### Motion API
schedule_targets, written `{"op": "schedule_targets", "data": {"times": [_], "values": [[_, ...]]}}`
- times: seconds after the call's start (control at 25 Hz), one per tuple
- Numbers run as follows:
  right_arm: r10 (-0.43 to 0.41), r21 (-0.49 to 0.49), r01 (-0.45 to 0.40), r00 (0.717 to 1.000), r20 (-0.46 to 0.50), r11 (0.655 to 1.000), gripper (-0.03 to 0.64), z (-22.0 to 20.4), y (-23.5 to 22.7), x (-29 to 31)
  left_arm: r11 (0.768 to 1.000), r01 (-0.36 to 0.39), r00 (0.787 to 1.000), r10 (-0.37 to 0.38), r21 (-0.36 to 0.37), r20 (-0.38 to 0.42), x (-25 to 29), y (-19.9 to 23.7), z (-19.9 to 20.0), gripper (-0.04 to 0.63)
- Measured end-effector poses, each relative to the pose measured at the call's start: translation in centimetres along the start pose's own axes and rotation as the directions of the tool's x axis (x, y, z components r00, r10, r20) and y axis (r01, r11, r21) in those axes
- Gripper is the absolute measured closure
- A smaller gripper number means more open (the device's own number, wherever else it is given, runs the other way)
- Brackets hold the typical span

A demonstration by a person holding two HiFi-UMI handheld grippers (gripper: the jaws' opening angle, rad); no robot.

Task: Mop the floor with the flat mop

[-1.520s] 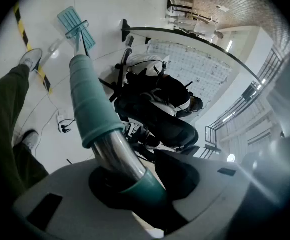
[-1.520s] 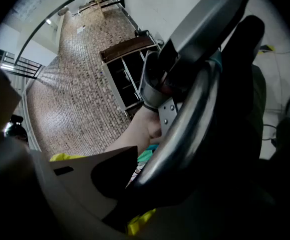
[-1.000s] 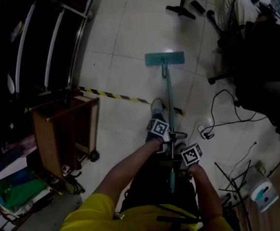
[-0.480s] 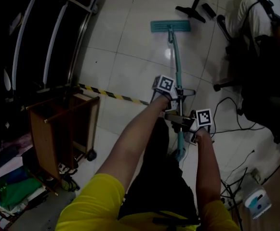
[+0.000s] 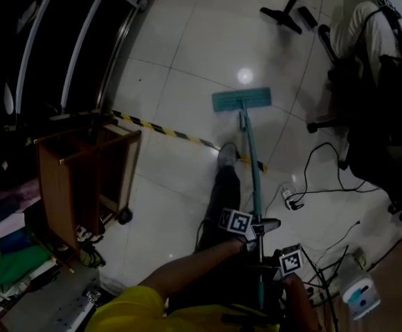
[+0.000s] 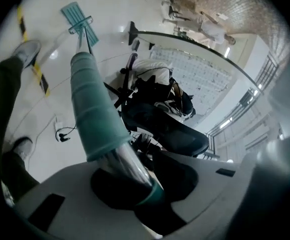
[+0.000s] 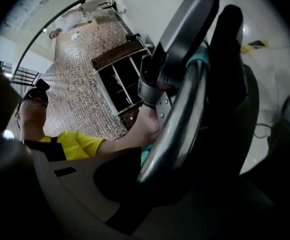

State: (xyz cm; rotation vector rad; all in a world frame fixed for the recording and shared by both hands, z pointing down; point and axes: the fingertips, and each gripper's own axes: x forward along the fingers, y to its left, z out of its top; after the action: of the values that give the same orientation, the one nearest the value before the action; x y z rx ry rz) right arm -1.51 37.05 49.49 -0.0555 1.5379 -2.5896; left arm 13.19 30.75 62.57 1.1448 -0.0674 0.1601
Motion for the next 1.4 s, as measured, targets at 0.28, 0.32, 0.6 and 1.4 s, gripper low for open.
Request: {"op": "schedule_targets", "data": {"times": [0.28, 0.32, 0.6, 1.4], "values": [[-0.02, -0.06, 0.012, 0.99, -0.137, 0.998, 0.532, 1.4, 0.0, 0.5, 0.998, 0.067, 0.997, -0.066, -0.017, 0.035, -0.3, -0.9, 2.5, 0.48], [-0.012, -0.068, 0.003, 0.99, -0.141, 0.998, 0.532, 2.7, 0.6, 0.7, 0.999, 0.051, 0.999, -0.05, -0.015, 0.021, -0.5, -1.3, 3.8, 0.476], [-0.107, -0.18, 0.098, 0.993, -0.041, 0.979, 0.561, 14.7, -3.2, 1.3, 0.996, 0.026, 1.0, -0.027, 0.08, 0.011, -0.6, 0.6, 15.2, 0.482], [-0.072, 0.07, 0.081, 0.99, -0.122, 0.994, 0.601, -4.4, -3.7, 2.2, 0.998, -0.059, 0.994, 0.061, -0.023, 0.095, -3.5, 3.3, -3.0, 0.493]]}}
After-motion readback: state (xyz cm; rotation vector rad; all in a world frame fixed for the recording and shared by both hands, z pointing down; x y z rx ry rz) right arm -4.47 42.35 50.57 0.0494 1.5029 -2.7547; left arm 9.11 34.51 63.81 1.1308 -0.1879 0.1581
